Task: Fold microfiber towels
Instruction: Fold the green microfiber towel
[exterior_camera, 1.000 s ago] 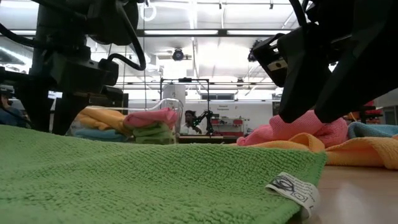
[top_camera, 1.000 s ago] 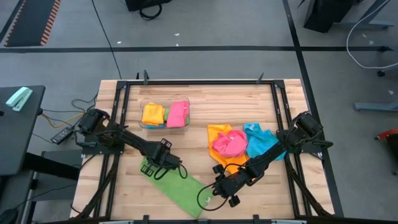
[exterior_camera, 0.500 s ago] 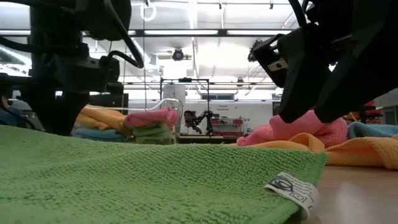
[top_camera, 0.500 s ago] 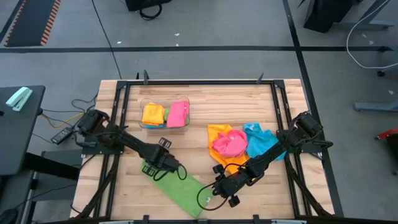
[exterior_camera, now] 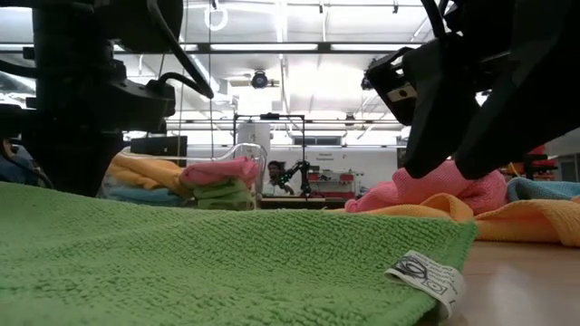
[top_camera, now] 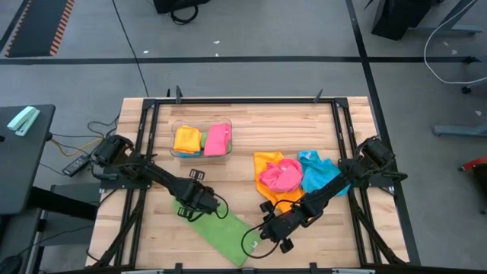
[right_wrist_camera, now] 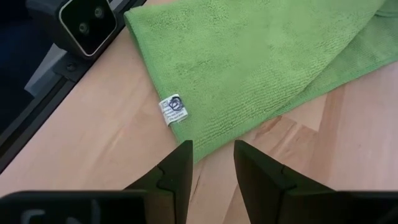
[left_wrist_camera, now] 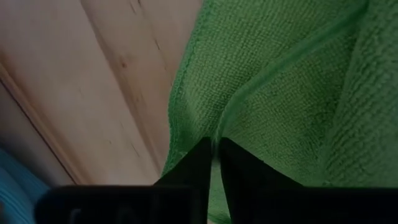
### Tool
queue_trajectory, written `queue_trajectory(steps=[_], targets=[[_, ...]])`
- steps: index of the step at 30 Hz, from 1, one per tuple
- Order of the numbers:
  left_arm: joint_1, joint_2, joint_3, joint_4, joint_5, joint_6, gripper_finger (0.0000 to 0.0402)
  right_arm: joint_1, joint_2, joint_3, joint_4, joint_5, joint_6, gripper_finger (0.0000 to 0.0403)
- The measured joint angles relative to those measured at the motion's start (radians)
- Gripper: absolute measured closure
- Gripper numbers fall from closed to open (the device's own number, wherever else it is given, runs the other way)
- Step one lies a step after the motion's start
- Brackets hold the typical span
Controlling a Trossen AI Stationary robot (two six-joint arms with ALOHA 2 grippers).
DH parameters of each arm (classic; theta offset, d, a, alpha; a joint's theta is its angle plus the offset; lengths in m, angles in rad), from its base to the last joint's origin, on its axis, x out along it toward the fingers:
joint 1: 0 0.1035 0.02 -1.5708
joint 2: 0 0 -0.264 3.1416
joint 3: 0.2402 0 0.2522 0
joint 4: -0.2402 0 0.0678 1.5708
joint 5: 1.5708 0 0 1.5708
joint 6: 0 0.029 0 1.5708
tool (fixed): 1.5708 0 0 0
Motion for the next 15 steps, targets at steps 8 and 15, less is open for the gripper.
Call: queue_trajectory(steps=[8,15], targets=[[-0.004,0.000,0.000,0.028,0.000,-0.019,0.0355,-0.035,0.000,0.001,0.007,0.000,-0.043,0.0277],[-0.005,0.000,0.001,0.038,0.001,-0.107,0.0371,-0.074,0.000,0.024,0.005,0.000,-0.044,0.0277]])
